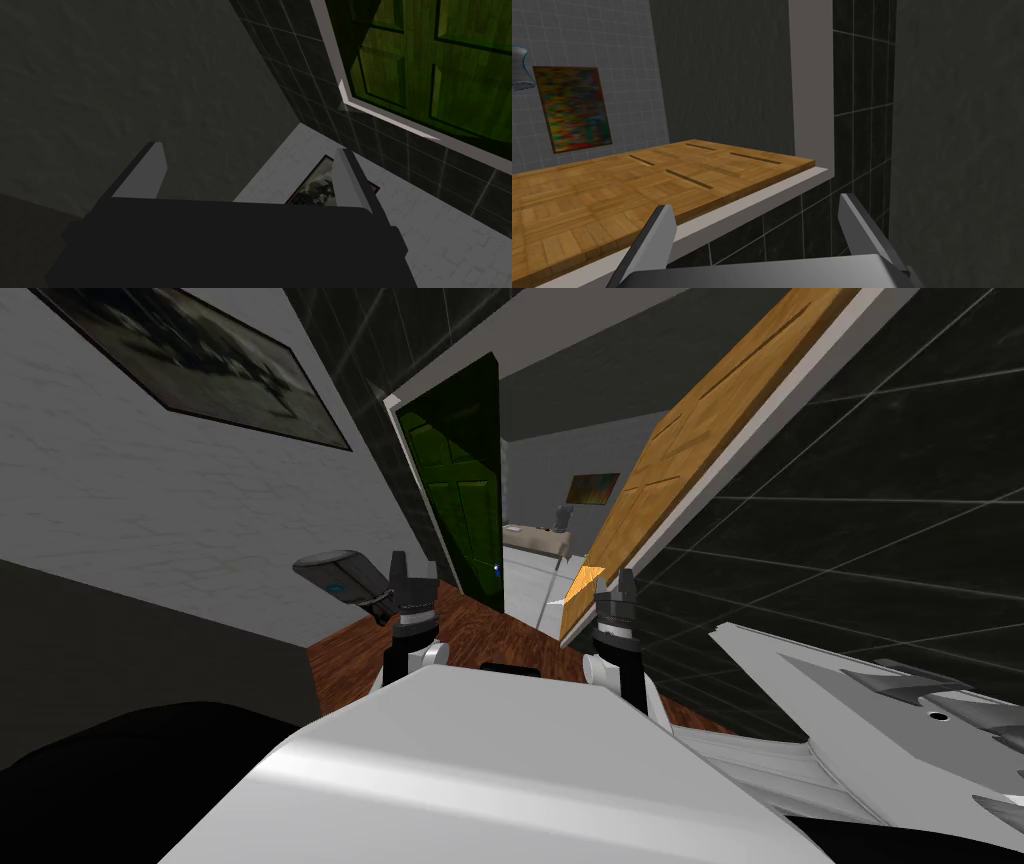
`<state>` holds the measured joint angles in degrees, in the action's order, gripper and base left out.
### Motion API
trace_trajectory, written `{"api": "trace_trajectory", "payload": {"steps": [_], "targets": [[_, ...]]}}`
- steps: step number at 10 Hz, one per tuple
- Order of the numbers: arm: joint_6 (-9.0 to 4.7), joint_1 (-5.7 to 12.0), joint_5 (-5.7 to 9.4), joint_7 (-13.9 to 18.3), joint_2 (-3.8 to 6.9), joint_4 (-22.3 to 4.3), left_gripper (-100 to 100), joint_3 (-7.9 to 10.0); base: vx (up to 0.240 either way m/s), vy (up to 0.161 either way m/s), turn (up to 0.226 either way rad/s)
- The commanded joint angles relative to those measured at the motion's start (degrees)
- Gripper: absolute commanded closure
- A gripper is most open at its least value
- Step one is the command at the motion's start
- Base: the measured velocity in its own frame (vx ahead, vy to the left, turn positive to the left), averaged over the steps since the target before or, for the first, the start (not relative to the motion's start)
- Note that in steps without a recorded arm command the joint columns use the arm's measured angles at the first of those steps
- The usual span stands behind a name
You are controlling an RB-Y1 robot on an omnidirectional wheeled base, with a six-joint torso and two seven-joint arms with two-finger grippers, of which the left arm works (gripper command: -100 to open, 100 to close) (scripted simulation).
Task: Push the door open
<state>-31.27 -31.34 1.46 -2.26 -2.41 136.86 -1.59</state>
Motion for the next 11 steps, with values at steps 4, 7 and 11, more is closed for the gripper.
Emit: {"api": "trace_trajectory", "payload": {"steps": [4, 7, 11], "targets": [[-0.76, 1.36, -0.16, 0.3, 1.21, -5.4, -100, -0.64, 0.103, 0.040, -0.045], [-1.37, 2.43, -0.28, 0.5, 1.99, -9.7, -100, -1.15, 0.079, 0.043, -0.052], [-2.37, 4.21, -0.49, 0.8, 3.07, -16.4, -100, -1.99, 0.102, 0.056, -0.064]]}}
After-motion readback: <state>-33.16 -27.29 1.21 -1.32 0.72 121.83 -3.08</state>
